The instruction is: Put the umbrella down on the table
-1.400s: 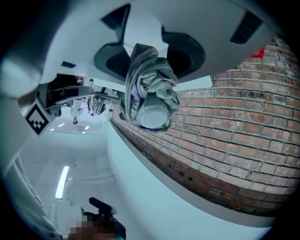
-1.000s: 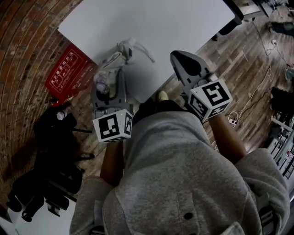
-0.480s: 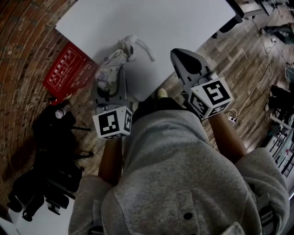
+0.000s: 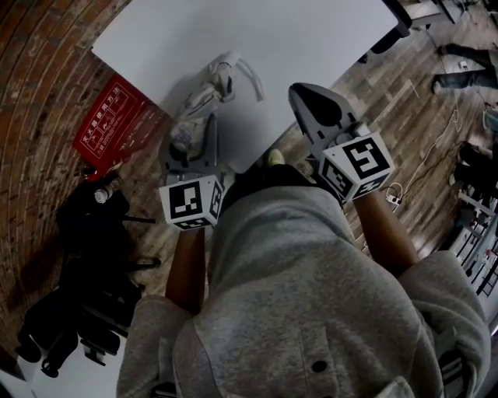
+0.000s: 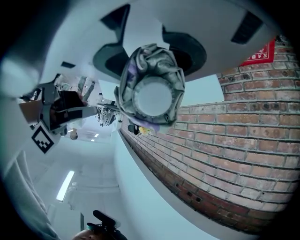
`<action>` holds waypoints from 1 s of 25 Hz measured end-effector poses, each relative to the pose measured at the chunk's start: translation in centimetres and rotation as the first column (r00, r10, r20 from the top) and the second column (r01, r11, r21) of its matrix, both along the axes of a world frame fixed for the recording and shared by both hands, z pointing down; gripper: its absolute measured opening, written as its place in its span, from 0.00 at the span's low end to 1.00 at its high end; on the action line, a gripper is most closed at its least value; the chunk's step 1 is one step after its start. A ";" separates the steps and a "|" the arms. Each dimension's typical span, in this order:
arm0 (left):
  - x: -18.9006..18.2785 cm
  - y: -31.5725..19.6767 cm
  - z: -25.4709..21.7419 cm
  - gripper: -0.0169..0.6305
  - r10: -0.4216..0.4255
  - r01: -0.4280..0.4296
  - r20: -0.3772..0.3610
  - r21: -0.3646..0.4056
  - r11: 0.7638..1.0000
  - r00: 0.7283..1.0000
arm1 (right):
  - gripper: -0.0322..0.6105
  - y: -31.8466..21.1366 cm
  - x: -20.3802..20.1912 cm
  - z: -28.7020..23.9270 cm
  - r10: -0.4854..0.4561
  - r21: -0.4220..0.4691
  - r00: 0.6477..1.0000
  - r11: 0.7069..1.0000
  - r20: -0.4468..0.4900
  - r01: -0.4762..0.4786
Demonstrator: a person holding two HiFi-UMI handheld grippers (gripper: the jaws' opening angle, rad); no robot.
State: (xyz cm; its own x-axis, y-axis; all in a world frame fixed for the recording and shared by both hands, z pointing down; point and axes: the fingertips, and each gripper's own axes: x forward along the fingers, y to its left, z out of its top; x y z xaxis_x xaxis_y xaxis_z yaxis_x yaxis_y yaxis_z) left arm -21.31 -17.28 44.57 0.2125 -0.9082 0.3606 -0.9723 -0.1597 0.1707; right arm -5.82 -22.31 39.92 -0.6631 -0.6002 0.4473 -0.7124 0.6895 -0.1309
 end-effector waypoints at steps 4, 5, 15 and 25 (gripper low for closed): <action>0.0 0.2 0.9 0.35 0.017 -0.017 0.005 -0.032 0.999 1.000 | 0.10 0.0 -0.2 0.2 0.000 -0.003 1.000 1.000 -0.002 0.000; 0.0 0.3 1.2 0.35 0.020 -0.020 0.006 -0.039 0.999 1.000 | 0.10 0.0 -0.2 0.3 -0.001 -0.004 1.000 1.000 -0.003 0.001; 0.0 1.0 3.4 0.36 0.047 -0.045 0.016 -0.107 0.993 0.999 | 0.10 0.5 -0.6 0.6 -0.015 -0.002 1.000 1.000 -0.015 0.015; 0.0 1.4 6.7 0.37 0.079 -0.070 0.043 -0.181 0.981 0.996 | 0.10 0.9 -1.1 0.7 -0.028 0.007 0.999 1.000 -0.033 0.028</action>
State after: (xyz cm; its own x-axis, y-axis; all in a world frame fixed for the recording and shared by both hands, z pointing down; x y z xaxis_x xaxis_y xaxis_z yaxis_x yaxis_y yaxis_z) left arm -21.31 -15.89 51.30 0.2550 -0.8103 0.5277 -0.9668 -0.2035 0.1547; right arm -6.89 -21.40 40.67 -0.6645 -0.5853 0.4647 -0.6969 0.7099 -0.1023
